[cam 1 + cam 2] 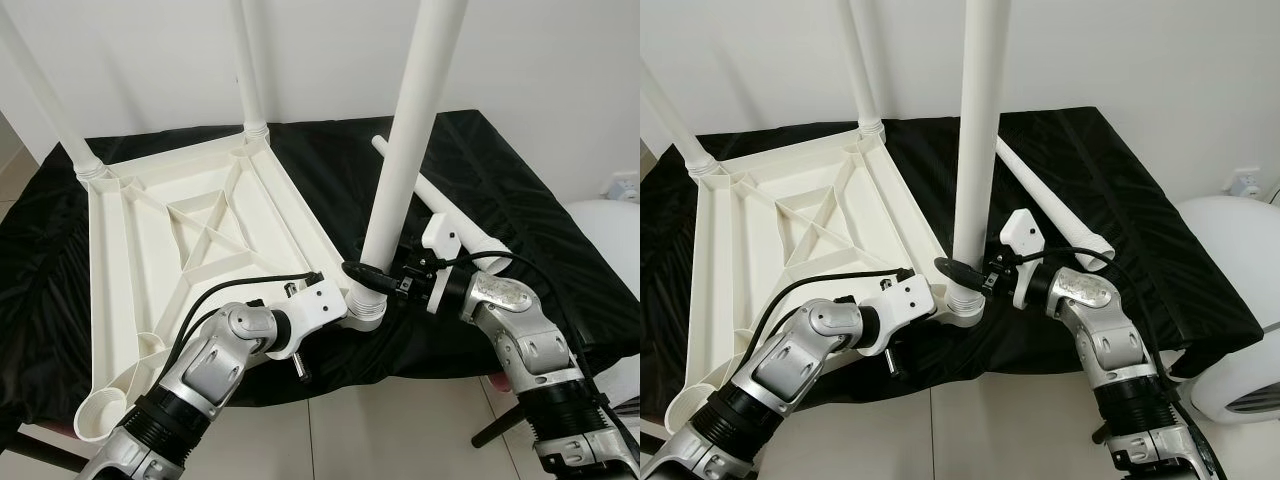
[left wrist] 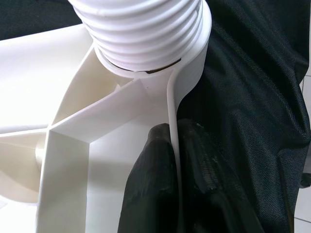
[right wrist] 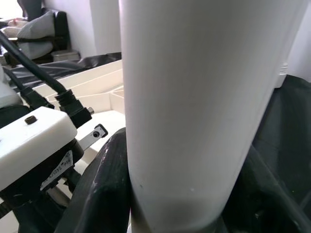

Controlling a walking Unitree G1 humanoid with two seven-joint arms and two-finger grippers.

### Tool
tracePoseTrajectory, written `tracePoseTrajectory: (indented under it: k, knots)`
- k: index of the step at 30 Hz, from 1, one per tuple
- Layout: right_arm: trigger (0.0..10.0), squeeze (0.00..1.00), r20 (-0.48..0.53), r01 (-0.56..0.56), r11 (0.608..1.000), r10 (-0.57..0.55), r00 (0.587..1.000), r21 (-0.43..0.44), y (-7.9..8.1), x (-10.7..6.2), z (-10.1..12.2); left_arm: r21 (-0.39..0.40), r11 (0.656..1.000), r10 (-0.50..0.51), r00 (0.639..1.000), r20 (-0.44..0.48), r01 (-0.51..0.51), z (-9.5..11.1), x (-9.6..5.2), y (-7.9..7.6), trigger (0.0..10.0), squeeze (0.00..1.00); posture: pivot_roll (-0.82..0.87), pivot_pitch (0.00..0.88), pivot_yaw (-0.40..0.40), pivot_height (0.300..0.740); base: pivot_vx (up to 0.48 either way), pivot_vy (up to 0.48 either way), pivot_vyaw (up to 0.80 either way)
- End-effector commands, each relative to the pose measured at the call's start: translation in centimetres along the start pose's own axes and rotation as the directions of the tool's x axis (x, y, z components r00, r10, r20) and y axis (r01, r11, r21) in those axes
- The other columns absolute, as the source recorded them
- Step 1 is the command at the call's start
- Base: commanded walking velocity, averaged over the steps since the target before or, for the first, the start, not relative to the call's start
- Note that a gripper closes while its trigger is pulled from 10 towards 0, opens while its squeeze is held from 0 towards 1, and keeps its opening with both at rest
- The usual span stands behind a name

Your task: Building children table

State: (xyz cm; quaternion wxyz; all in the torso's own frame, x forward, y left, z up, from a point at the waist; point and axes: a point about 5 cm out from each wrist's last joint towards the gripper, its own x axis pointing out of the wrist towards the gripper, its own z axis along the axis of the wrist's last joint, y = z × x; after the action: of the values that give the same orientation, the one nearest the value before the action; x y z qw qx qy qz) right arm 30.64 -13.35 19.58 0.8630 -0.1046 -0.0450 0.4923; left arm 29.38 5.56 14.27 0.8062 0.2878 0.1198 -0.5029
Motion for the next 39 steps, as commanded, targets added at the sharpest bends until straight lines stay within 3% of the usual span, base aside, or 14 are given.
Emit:
tracePoseTrajectory:
  k: [1,17,39]
  knots:
    - [10.0,0.0,-0.104,-0.004,0.996,0.013,0.995,0.087,1.0,-0.1,-2.6,-0.025,1.0,0.016,1.0,-0.024,-0.016,-0.8,0.3,-0.7,10.0,0.0,-0.09,0.16,0.049,0.74,0.0,0.0,0.0]
    - [10.0,0.0,-0.07,0.037,0.991,-0.028,0.997,0.13,2.7,0.3,-2.4,-0.052,0.998,0.034,0.999,-0.005,-0.034,-0.2,0.2,-0.9,10.0,0.0,-0.09,0.177,0.034,0.74,0.0,0.0,0.0]
    - [10.0,0.0,-0.04,0.095,0.986,-0.091,0.995,0.138,3.3,1.0,-1.6,-0.056,0.997,0.054,0.999,0.007,-0.053,0.4,0.1,-0.9,10.0,0.0,-0.09,0.189,0.026,0.74,0.0,0.0,0.0]
